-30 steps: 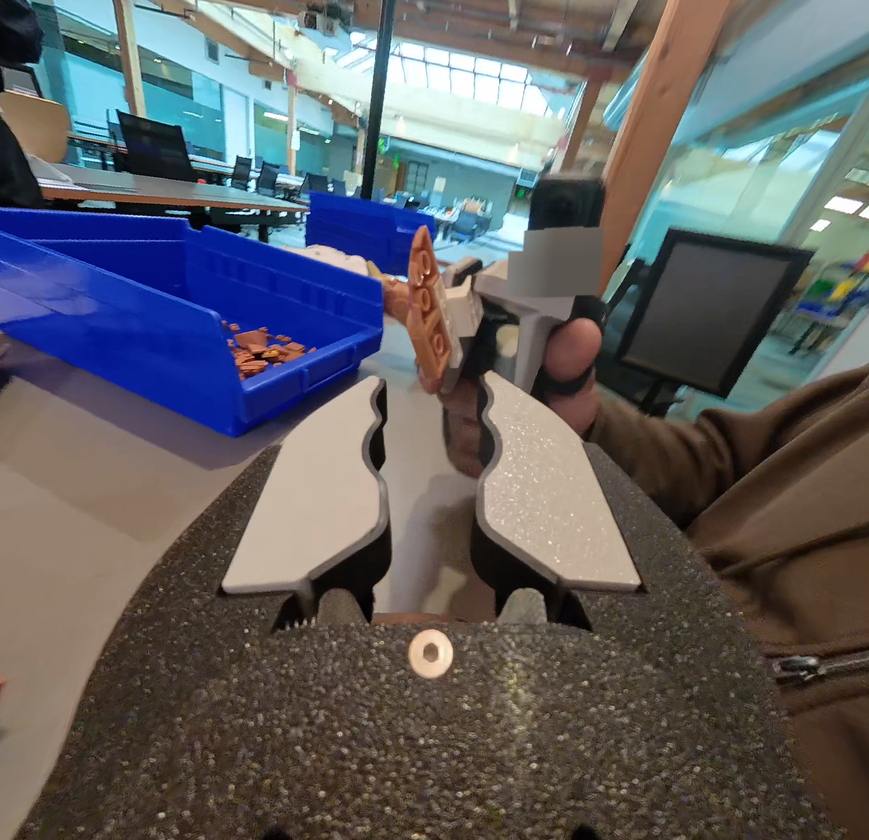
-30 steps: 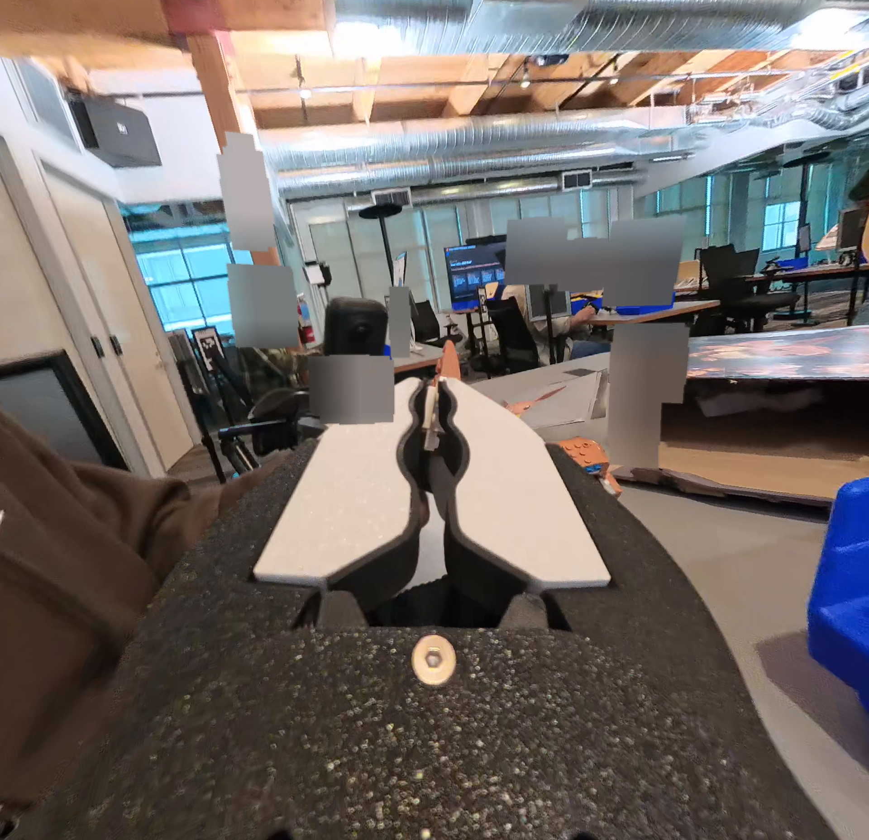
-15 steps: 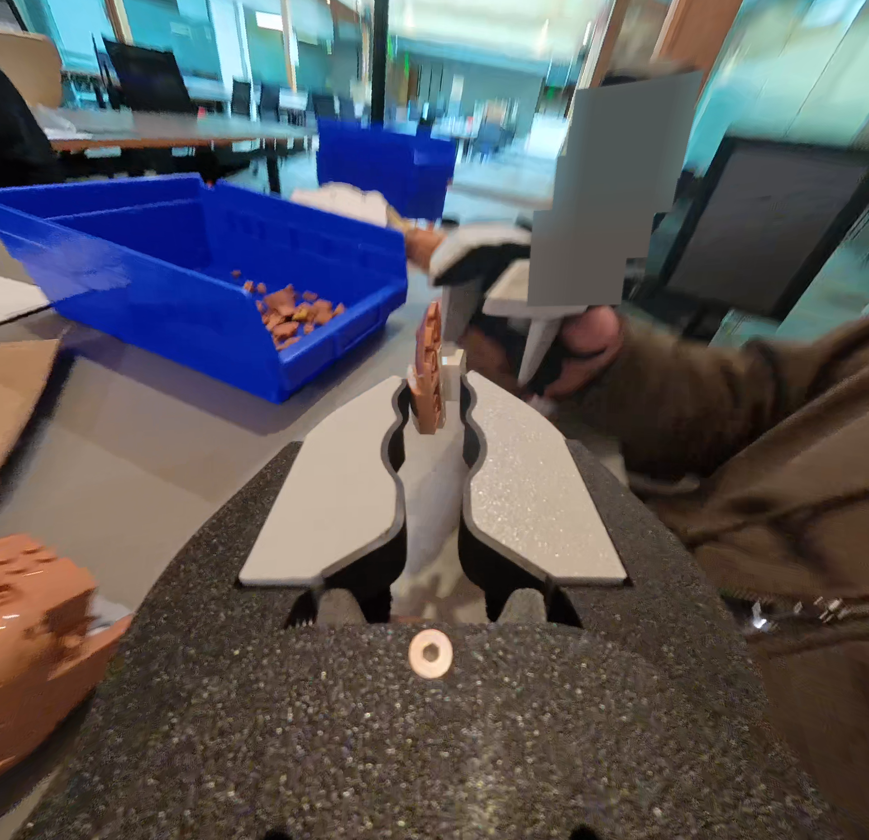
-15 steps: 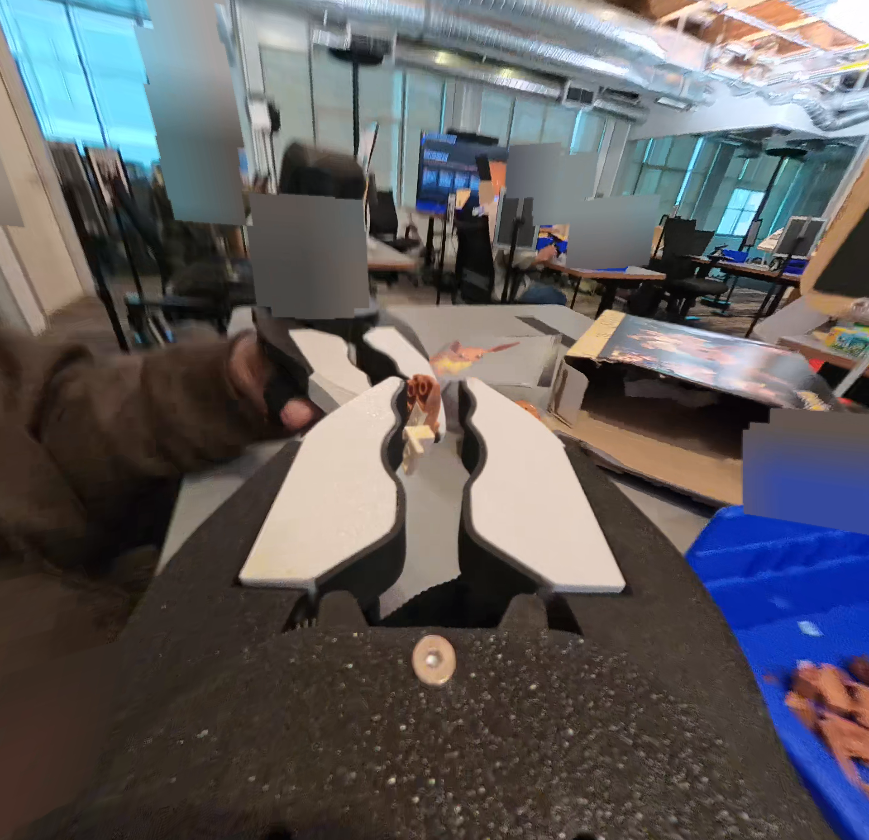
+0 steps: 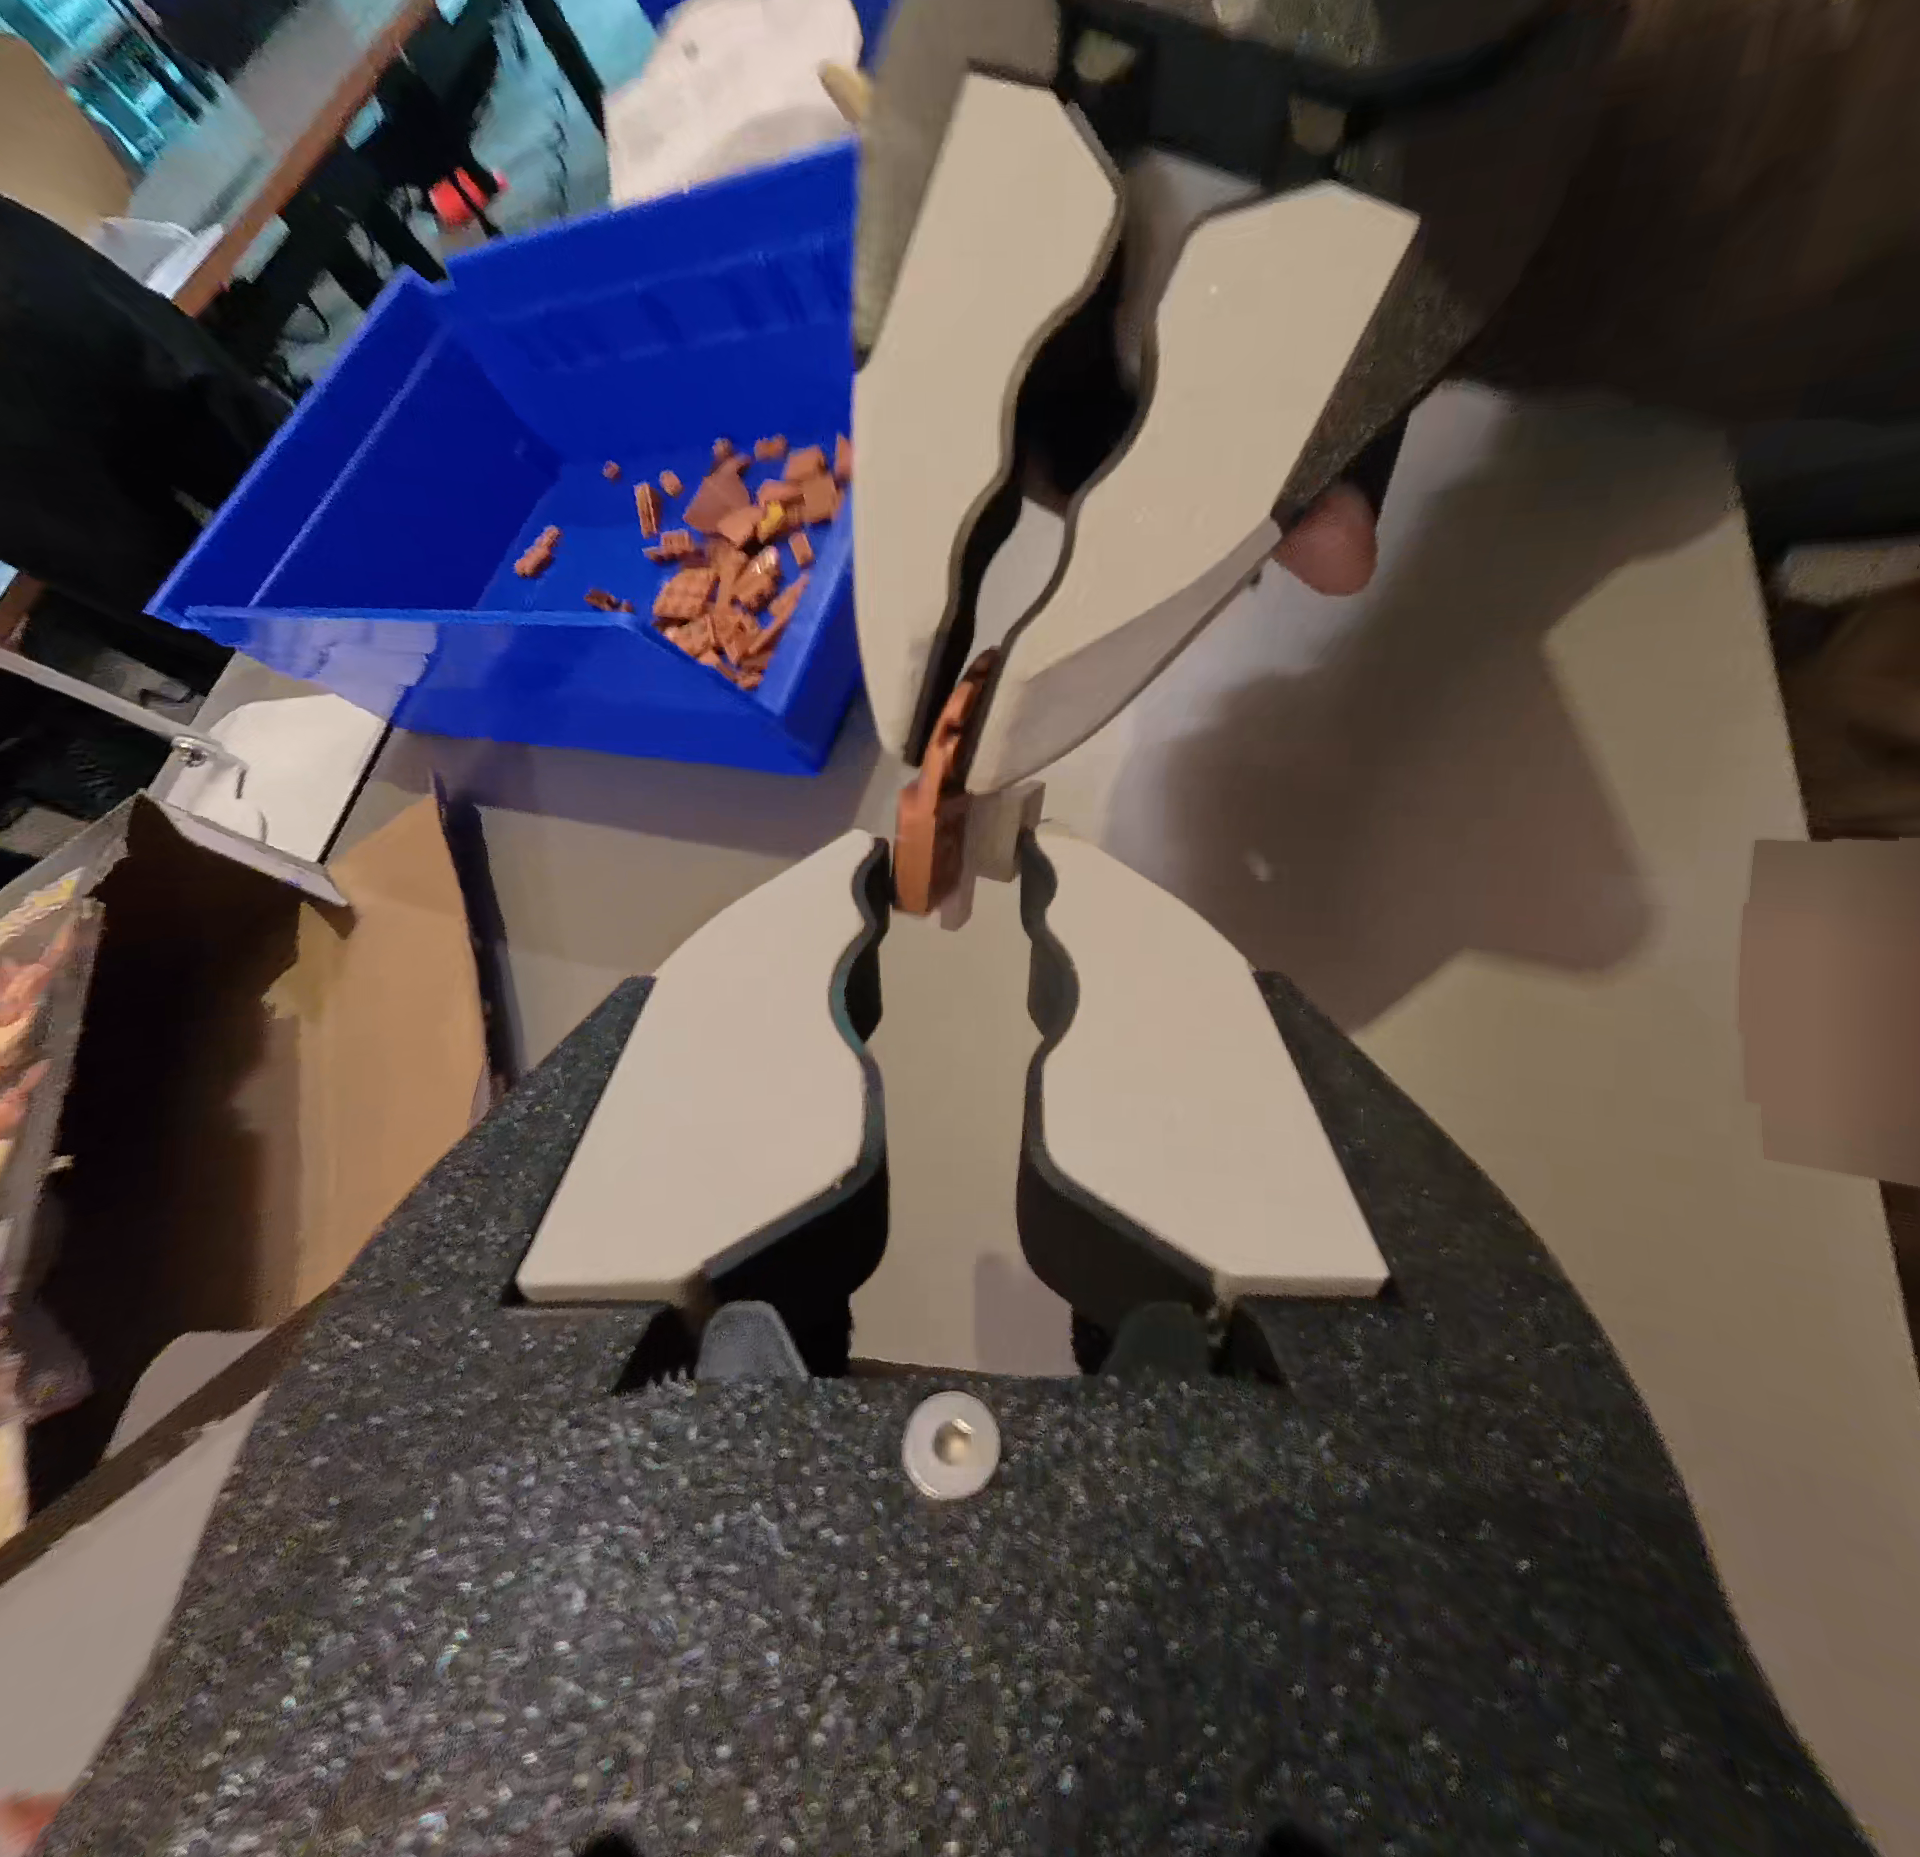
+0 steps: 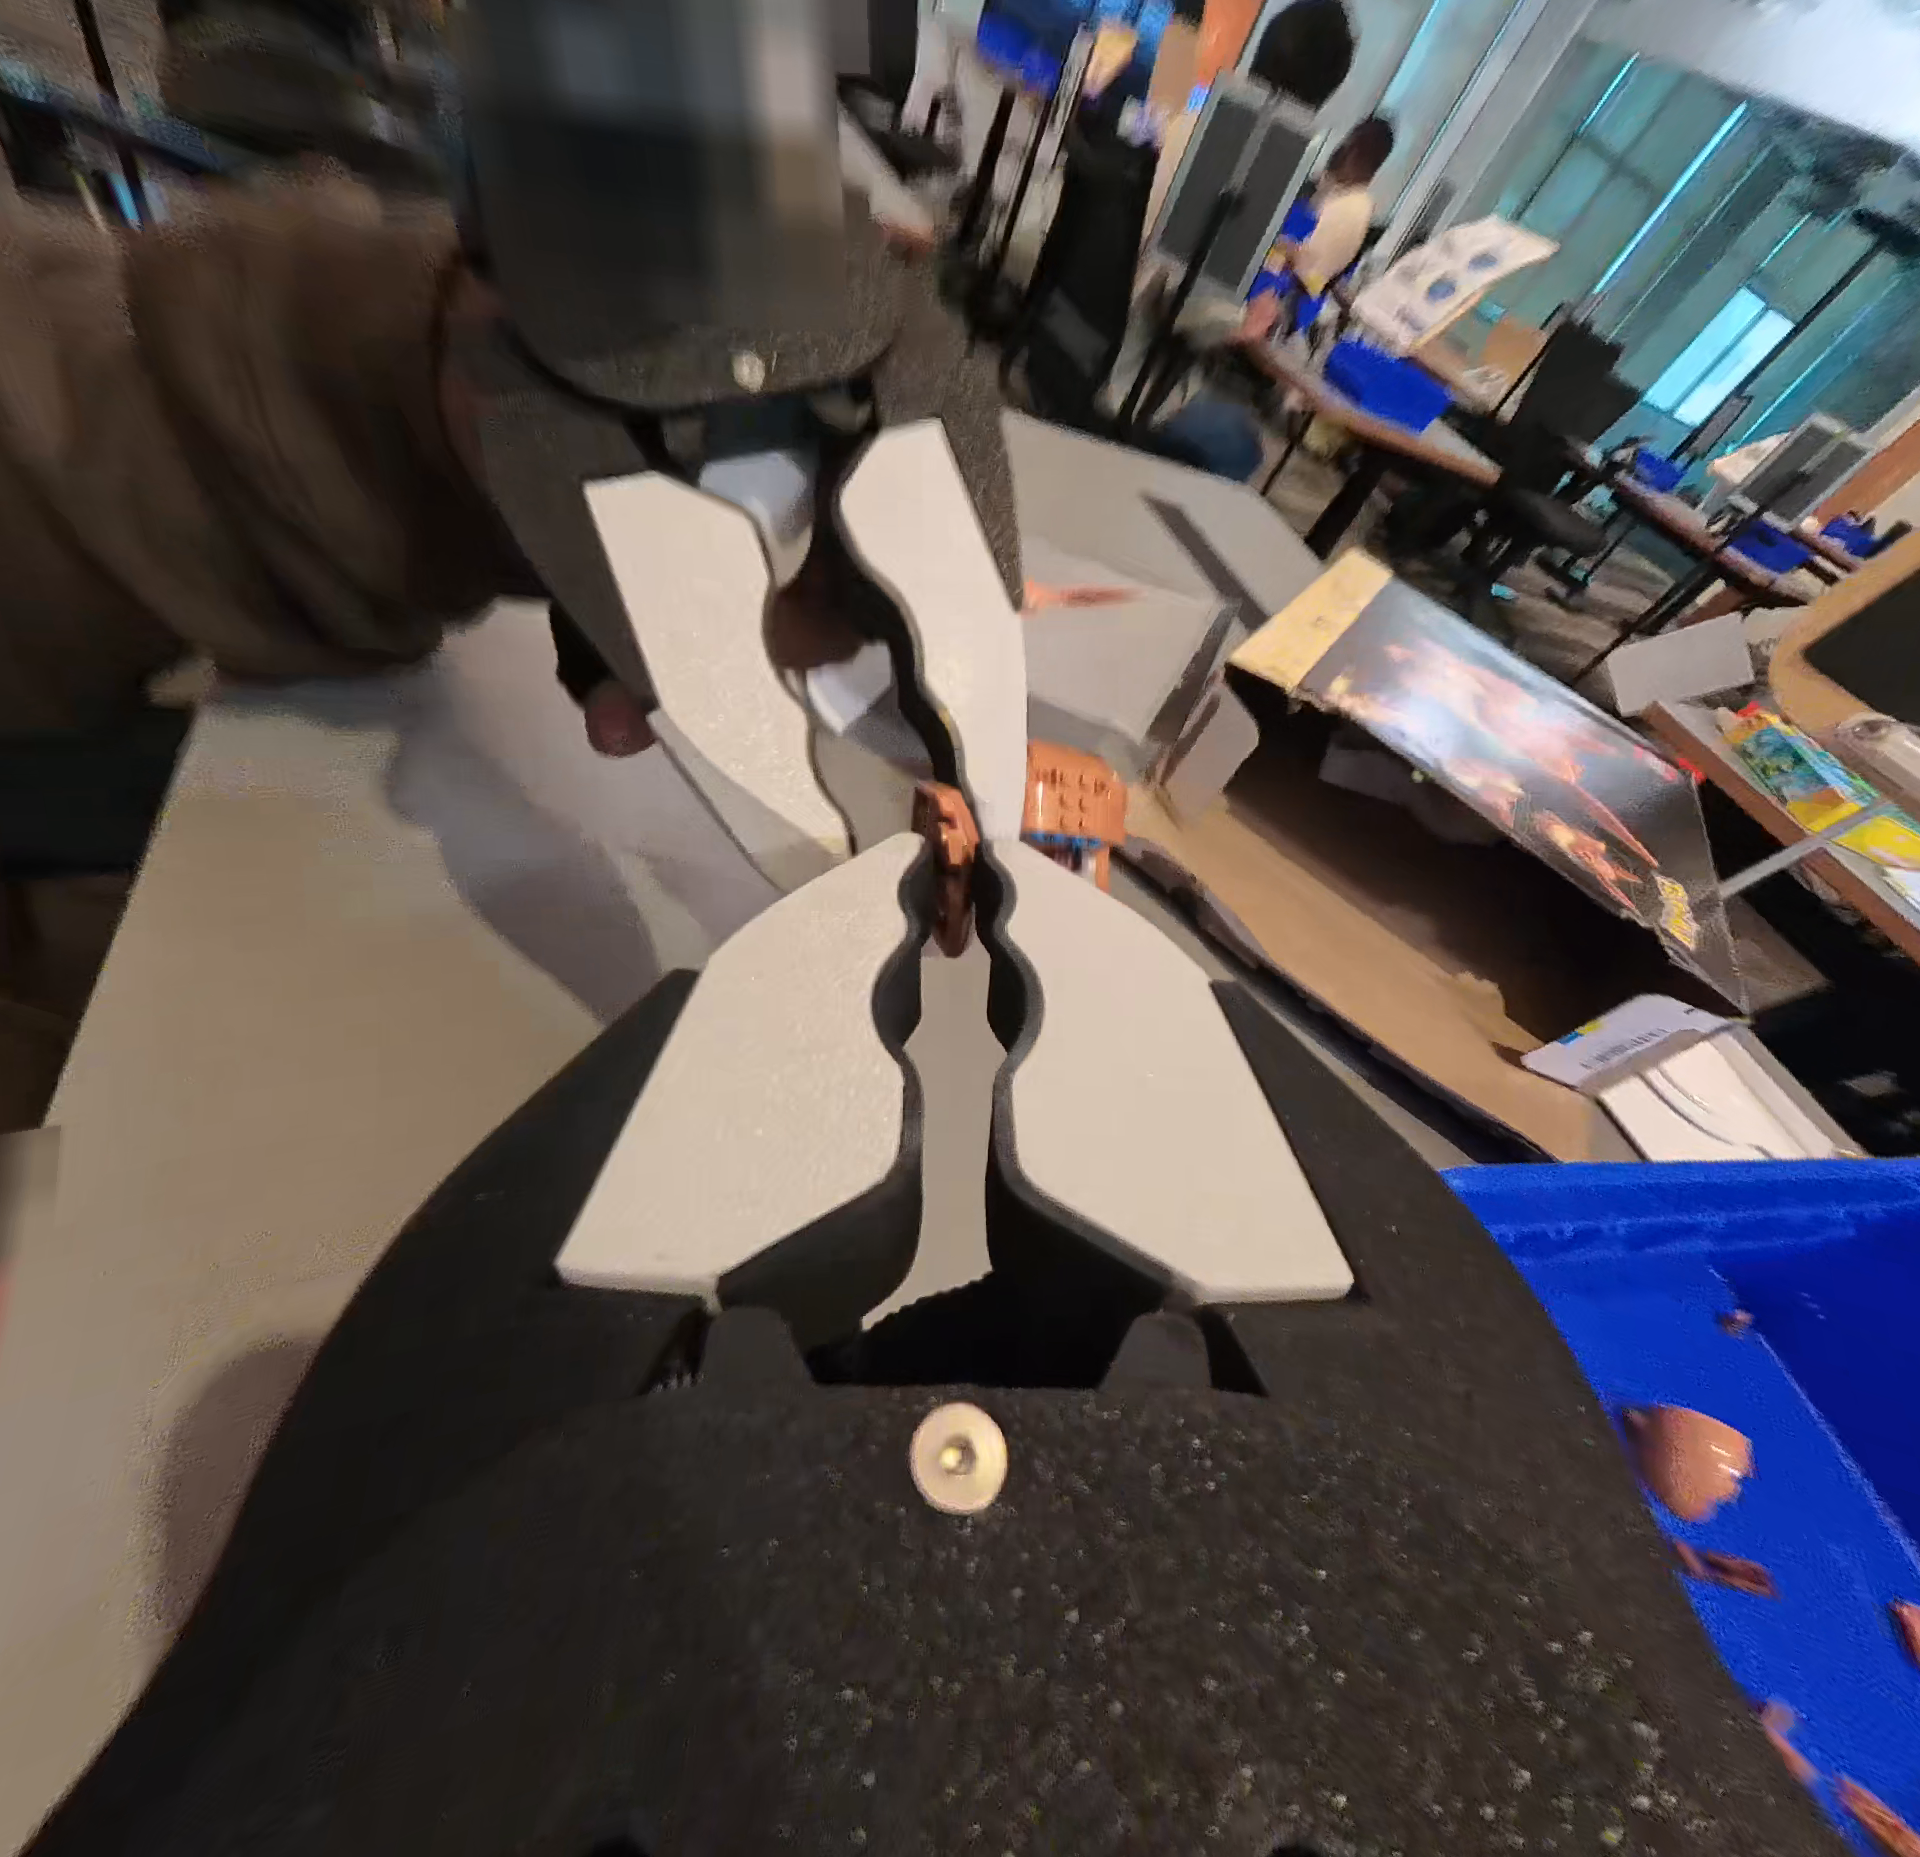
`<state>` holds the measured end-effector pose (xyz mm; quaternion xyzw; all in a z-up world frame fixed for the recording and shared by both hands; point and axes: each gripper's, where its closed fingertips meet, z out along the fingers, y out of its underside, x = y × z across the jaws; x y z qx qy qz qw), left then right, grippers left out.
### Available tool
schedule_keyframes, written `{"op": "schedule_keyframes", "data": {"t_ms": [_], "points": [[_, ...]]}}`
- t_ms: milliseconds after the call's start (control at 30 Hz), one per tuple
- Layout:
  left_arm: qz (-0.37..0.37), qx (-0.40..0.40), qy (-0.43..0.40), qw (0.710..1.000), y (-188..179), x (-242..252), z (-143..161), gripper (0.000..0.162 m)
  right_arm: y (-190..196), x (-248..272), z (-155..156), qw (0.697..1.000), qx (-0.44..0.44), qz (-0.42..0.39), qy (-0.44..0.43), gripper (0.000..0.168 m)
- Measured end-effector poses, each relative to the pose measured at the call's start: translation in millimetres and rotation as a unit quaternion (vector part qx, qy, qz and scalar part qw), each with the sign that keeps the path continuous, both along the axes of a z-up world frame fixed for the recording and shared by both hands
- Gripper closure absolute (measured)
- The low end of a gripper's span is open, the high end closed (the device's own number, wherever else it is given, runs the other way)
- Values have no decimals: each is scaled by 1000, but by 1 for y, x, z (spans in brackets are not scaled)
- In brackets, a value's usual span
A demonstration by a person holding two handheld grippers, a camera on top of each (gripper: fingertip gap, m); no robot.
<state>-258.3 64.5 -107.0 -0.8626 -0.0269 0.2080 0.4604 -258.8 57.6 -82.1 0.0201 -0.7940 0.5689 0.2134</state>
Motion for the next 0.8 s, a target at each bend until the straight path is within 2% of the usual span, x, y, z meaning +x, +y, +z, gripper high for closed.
{"op": "schedule_keyframes", "data": {"t_ms": [67, 133, 200, 333, 467, 567, 633, 800], "points": [[-18, 78, -28, 996, 1, 0, 8, 130, 1, 1, 12, 996, -84, 15, -33, 163], [-40, 163, -63, 984, 2, 2, 18, 130, 3, 3, 22, 984, -158, 38, -73, 163], [-53, 216, -101, 970, 2, 6, 25, 131, 5, 2, 27, 977, -189, 42, -87, 162], [-79, 280, -120, 949, 4, 13, 42, 131, 6, 3, 32, 972, -214, 48, -87, 163], [-82, 303, -148, 938, 8, 13, 43, 133, 5, 6, 32, 974, -211, 46, -64, 163], [-88, 303, -144, 938, 8, 13, 43, 142, 5, 8, 33, 972, -216, 55, -73, 162], [-87, 300, -118, 943, 6, 12, 45, 149, 6, 9, 33, 967, -222, 70, -100, 162], [-73, 242, 2, 968, 6, 10, 42, 149, 7, 9, 30, 943, -237, 108, -208, 161]]}}
